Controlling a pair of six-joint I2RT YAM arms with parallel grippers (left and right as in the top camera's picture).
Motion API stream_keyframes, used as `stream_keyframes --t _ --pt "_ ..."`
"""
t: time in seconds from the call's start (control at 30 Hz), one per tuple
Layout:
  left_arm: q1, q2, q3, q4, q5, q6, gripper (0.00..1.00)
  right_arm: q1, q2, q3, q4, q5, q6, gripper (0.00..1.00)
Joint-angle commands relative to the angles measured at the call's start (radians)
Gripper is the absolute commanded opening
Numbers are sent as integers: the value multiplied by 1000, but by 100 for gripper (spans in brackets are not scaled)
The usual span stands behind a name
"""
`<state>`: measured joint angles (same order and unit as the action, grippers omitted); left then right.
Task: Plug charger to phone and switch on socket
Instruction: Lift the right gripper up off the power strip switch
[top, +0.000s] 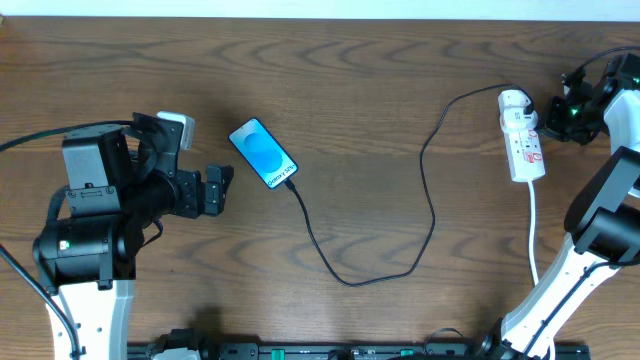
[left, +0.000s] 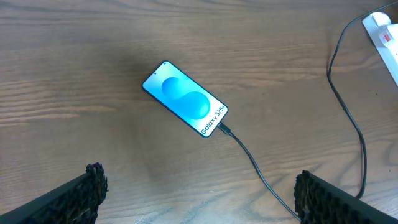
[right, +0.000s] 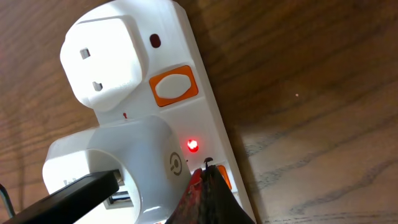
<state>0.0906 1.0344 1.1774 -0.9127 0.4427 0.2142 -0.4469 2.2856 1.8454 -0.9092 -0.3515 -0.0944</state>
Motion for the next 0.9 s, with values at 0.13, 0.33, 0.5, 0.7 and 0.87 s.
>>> stream_keyframes --t 0.13,0.33,0.5,0.7,0.87 --pt "4 4 3 0 9 14 98 23 -40 7 -2 -152 -34 1" --pt "4 4 3 0 9 14 98 -19 -84 10 -12 -152 -15 1" --pt "4 4 3 0 9 14 98 -50 -171 10 -34 -153 -15 1" --pt "4 4 3 0 9 14 98 -47 -297 10 -89 -156 -15 1" --pt "4 4 3 0 9 14 98 -22 -388 10 -142 -160 -15 1"
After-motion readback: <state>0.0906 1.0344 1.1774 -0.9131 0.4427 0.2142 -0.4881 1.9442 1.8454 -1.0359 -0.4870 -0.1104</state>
